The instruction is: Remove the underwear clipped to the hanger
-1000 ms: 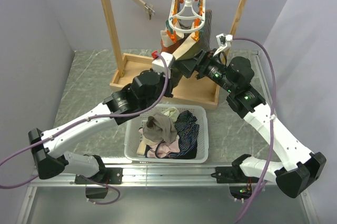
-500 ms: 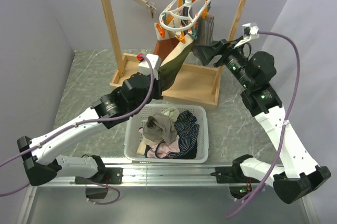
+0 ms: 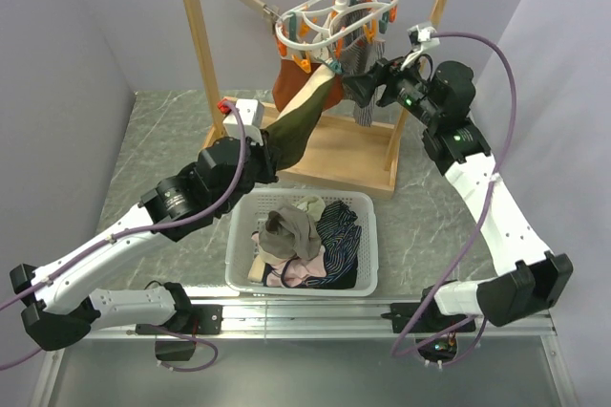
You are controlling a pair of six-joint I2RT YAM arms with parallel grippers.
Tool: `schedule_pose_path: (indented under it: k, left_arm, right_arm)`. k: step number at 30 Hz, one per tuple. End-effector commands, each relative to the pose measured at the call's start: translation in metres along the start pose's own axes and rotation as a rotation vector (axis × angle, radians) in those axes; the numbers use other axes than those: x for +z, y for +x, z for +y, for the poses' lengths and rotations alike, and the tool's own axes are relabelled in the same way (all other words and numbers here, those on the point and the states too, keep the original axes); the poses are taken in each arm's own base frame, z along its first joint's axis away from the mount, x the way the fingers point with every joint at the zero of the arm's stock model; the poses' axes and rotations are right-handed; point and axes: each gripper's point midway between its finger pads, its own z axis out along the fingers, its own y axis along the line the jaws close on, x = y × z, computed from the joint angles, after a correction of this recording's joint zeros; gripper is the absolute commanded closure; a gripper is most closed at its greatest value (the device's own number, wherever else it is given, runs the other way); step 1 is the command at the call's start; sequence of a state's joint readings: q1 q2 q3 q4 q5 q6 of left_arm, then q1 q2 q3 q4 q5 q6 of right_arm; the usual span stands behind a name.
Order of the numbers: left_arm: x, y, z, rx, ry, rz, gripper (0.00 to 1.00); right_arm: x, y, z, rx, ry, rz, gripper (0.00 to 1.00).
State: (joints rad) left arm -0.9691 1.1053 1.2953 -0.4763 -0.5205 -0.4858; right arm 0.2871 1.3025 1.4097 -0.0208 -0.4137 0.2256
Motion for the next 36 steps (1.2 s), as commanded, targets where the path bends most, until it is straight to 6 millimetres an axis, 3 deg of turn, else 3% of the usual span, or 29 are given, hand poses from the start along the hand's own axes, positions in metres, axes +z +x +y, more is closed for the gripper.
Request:
schedule_pose_path:
  k: [1,6,15,18,26,30,36]
  left_arm:
    - [-0.004,0.004,0.003,-0.046,0.000,0.012,1.00]
    - [0.000,0.014,-0.012,-0.119,0.069,0.033,0.99]
    - [0.007,0.011,-0.028,-0.134,0.121,0.031,1.00]
    - [0.007,0.005,-0.031,-0.129,0.138,0.016,0.99]
    - [0.018,-0.001,-0.059,-0.151,0.227,0.015,1.00]
    - [0.020,-0.004,-0.066,-0.161,0.250,0.002,0.99]
    - [0.019,-0.008,-0.070,-0.144,0.269,-0.003,0.99]
  right_arm:
    - [0.003,-0.032,0.009,-0.029,-0.041,-0.080,0.13]
    - [0.014,-0.035,-0.005,-0.028,0.010,-0.089,0.13]
    - [0.029,-0.047,-0.024,-0.028,0.108,-0.113,0.12]
    - [0.039,-0.043,-0.021,-0.035,0.106,-0.082,0.12]
    - [0.061,-0.024,0.018,-0.063,0.034,-0.011,0.12]
    - [0.056,-0.022,0.031,-0.071,-0.008,-0.021,0.12]
    - [0.056,-0.017,0.015,-0.089,0.082,-0.006,0.10]
